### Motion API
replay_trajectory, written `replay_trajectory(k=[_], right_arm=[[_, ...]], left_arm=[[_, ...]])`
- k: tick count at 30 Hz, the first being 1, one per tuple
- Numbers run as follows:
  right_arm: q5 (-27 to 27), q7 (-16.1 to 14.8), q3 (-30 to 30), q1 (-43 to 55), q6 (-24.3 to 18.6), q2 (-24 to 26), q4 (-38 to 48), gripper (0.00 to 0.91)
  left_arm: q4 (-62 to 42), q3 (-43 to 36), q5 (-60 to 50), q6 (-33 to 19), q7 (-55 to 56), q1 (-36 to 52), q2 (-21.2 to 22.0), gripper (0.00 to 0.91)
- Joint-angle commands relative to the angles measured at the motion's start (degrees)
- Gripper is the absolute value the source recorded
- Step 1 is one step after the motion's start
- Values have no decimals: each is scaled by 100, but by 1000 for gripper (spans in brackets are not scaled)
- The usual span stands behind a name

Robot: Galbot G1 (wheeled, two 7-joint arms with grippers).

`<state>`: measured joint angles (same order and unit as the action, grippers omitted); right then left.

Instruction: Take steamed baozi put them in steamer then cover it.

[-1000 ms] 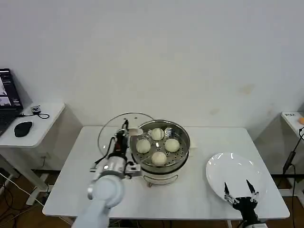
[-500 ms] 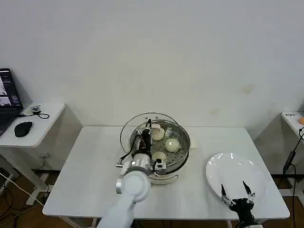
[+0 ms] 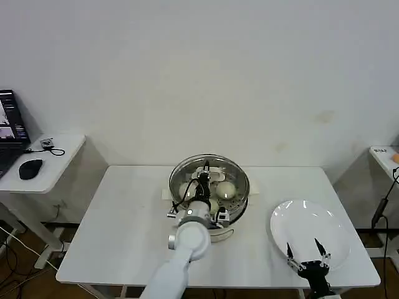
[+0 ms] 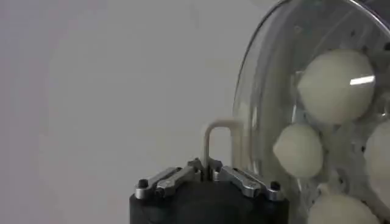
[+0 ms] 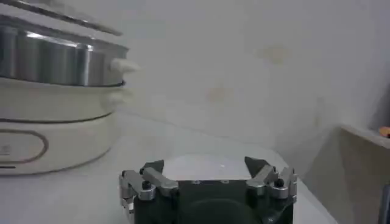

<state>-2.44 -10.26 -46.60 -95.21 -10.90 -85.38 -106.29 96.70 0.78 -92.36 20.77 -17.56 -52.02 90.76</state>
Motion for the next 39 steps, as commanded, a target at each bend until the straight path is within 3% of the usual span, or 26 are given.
replay_trajectory(k=[1,27,28,39], right_arm=[[-16,-7,47,7,0,-5,19,907],[-123,-30,166,-38,-10,-37,26,907],[-123,-34,166,-48,-9,-35,15,907],[-127,-34,200,-47,1,-8,-8,907]], left_arm=[[-315,-18,-72,-5,22,53,99,0],[-176,-19,162,4,27,16,104,10],[-194,-4,177,-2,60,19,105,907],[182,29,379,-12,60,-117,20,907]])
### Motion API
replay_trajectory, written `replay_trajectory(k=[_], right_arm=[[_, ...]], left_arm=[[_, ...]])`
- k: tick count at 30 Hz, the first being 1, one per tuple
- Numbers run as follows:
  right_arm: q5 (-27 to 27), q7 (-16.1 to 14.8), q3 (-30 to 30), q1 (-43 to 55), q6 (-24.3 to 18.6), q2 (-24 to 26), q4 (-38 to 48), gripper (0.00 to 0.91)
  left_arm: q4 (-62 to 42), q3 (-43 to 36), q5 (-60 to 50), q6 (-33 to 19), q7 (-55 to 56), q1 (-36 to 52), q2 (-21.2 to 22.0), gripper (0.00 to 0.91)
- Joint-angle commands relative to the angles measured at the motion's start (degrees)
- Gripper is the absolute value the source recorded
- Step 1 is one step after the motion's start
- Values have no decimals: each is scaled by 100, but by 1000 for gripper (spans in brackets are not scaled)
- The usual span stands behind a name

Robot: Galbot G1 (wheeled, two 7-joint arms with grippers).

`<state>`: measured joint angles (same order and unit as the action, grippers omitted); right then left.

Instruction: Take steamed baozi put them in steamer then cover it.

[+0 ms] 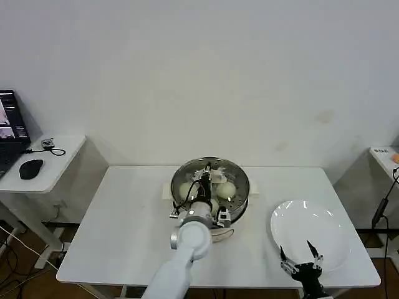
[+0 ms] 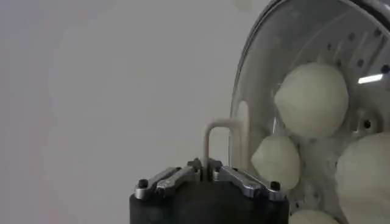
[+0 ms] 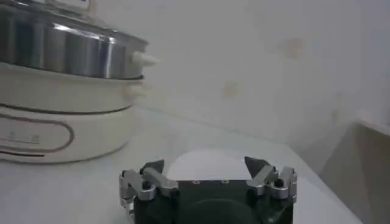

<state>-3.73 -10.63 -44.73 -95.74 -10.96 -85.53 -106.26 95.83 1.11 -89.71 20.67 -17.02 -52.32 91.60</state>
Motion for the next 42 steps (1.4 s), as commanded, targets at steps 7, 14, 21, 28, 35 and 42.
replay_trajectory(k=[7,14,21,28,35,42], right_arm=[[-5,5,17,6,5,6,2,907],[-30,7,31,-28,-11,2,-4,907],[-41,19,45,-49,-29,-12,-8,907],[119,166,110,-48,3,39,1,907],[512,188,320,-261,-79,236,-334,907],[1167,228,549,-795,98,919,-927,907]], left_arm=[[1091,-89,426,-27,-6,-450,-459,907],[1914,-141,650,-185,6,-1107,-768,907],[2679,-34,994,-401,159,-1559,-1048,907],[2912,1017,5180,-1255,2219,-2436,-1660,907],[2105,2910,10261,-2219,3153,-3335,-2012,907],[1833,3269,10694,-2954,3348,-4201,-2019,907]])
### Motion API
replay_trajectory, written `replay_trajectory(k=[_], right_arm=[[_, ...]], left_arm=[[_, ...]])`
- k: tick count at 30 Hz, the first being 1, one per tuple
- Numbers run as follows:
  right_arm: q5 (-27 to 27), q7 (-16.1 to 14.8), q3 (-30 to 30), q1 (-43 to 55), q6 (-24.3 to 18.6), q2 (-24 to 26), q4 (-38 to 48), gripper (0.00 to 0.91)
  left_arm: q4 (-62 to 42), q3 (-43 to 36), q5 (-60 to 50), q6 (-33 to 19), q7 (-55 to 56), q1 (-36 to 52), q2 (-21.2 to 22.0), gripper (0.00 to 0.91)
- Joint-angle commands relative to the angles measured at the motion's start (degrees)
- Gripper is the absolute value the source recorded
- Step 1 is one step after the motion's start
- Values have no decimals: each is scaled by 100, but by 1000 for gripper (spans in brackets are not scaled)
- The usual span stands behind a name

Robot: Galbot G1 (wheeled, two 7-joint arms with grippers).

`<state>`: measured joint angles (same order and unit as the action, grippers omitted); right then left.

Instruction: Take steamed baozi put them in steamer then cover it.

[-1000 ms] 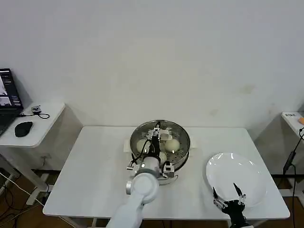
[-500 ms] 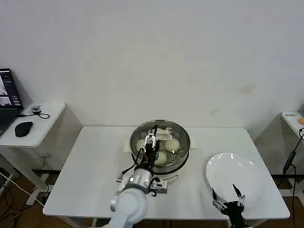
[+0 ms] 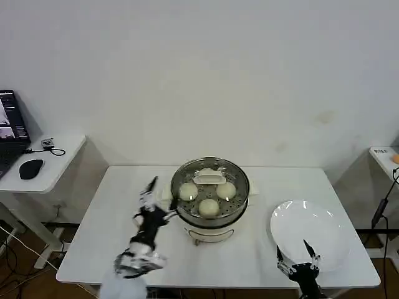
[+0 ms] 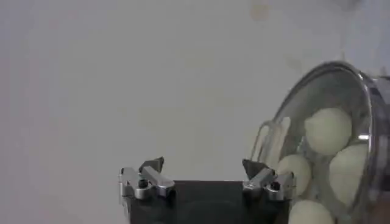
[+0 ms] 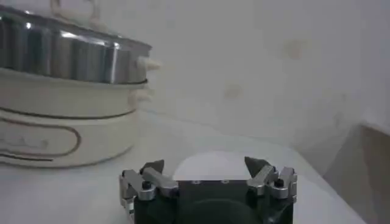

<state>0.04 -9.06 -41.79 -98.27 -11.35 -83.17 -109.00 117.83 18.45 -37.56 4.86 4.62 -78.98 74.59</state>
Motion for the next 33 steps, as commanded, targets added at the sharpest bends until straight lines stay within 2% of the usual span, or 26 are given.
replay_trajectory(k=[1,4,7,9,14,18,26,33], right_arm=[[917,93,238,-590,165,853,-707,907],[1261,201,185,-688,203,1202,-792,907],[1532,331,157,-790,223,1416,-852,907],[1605,433,174,-820,201,1528,-848,907],[1608,656,287,-830,263,1527,-911,907],[1667,767,370,-841,492,1529,-1047,907],[1572,807,404,-783,473,1455,-944,907],[1499,812,517,-759,435,1402,-881,907]], left_arm=[[-361,1533,5414,-1487,1157,-1621,-251,907],[-262,1474,5270,-1600,1177,-1882,-132,907],[-203,1482,5239,-1265,1158,-1976,53,907],[-161,1453,5242,-1220,1135,-2046,68,907],[-145,1449,4731,-1381,1100,-2170,188,907],[-69,1351,4547,-1313,1044,-2338,208,907],[-190,1266,4471,-1738,1181,-2399,312,907],[-246,1221,4379,-1781,1146,-2450,306,907]])
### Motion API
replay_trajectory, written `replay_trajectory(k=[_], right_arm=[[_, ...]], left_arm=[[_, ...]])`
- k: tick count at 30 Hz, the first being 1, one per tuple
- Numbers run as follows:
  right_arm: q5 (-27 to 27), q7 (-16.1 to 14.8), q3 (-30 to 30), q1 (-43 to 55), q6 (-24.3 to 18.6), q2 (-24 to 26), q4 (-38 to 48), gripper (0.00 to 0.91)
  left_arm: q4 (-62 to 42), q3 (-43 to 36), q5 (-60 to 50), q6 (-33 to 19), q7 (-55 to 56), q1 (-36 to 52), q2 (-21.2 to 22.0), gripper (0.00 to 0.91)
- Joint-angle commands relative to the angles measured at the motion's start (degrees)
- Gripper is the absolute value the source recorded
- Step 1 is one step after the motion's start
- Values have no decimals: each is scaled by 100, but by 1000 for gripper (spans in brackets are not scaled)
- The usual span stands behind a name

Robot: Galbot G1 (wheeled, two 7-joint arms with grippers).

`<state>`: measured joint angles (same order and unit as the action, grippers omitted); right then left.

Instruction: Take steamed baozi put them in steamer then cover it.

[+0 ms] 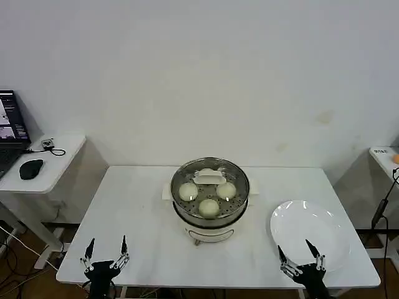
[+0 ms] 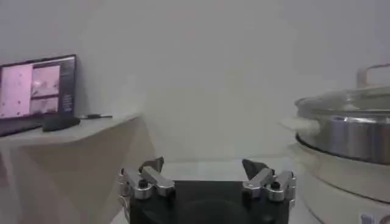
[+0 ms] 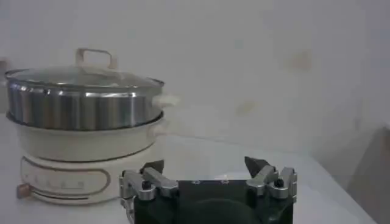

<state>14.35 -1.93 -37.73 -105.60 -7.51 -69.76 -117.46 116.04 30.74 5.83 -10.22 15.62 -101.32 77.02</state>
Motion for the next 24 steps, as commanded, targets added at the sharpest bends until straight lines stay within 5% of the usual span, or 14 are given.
replay_trajectory(k=[1,24], right_arm=[[67,101,120,-20,50,54,-30,907],[64,155,305,-32,87,52,-76,907]], left_arm=[[-71,-32,5,-306,40,-228,65,907],[82,-107,-274,64,-189,-334,77,907]])
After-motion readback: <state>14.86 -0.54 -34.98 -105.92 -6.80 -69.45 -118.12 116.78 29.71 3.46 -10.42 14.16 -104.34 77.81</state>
